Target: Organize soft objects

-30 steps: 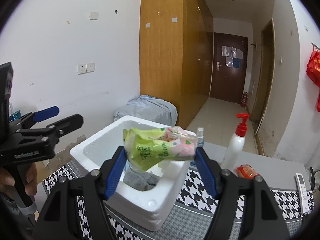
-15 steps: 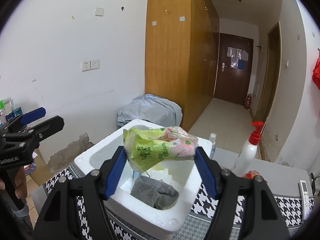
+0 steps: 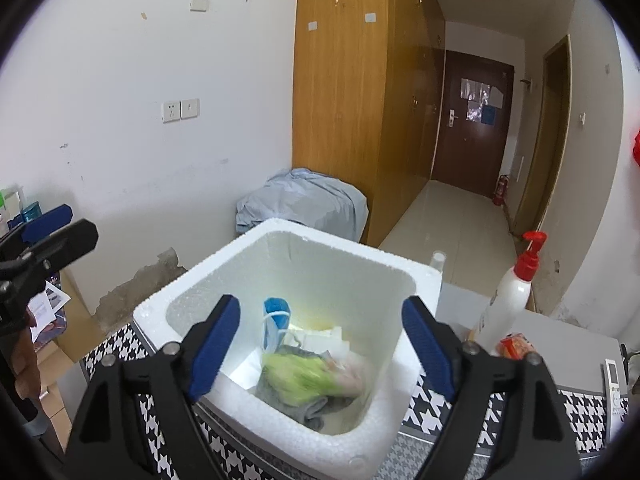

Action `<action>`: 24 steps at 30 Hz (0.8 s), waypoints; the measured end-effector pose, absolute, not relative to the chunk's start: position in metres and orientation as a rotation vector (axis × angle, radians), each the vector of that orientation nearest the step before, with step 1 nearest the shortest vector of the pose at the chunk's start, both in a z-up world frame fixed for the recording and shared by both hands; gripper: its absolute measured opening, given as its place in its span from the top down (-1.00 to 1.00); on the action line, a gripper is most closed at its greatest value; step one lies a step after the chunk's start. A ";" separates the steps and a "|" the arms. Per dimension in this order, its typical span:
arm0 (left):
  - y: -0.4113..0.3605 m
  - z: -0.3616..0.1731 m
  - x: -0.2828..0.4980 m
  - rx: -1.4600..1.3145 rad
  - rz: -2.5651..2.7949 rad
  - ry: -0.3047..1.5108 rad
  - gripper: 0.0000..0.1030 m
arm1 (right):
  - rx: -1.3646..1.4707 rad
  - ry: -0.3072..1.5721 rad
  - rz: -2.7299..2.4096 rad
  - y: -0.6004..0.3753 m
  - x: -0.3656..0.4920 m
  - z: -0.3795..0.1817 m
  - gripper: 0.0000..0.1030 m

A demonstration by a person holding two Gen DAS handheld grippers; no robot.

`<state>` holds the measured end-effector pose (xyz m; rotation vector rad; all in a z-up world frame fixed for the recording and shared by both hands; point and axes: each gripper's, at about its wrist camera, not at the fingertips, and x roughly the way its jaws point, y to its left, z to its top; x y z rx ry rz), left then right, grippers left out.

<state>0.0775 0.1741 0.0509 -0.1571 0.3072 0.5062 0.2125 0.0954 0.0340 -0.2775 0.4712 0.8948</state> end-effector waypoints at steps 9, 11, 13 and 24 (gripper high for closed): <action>0.166 0.055 0.074 -0.154 0.502 0.303 -0.94 | -0.247 0.449 0.893 0.075 0.204 0.040 -0.77; 0.162 0.056 0.073 -0.150 0.497 0.301 -0.94 | -0.242 0.443 0.892 0.068 0.201 0.042 -0.79; 0.156 0.057 0.074 -0.147 0.486 0.302 -0.95 | -0.237 0.436 0.887 0.062 0.199 0.044 -0.80; 0.126 0.063 0.075 -0.132 0.423 0.295 -0.95 | -0.197 0.400 0.860 0.026 0.187 0.049 -0.85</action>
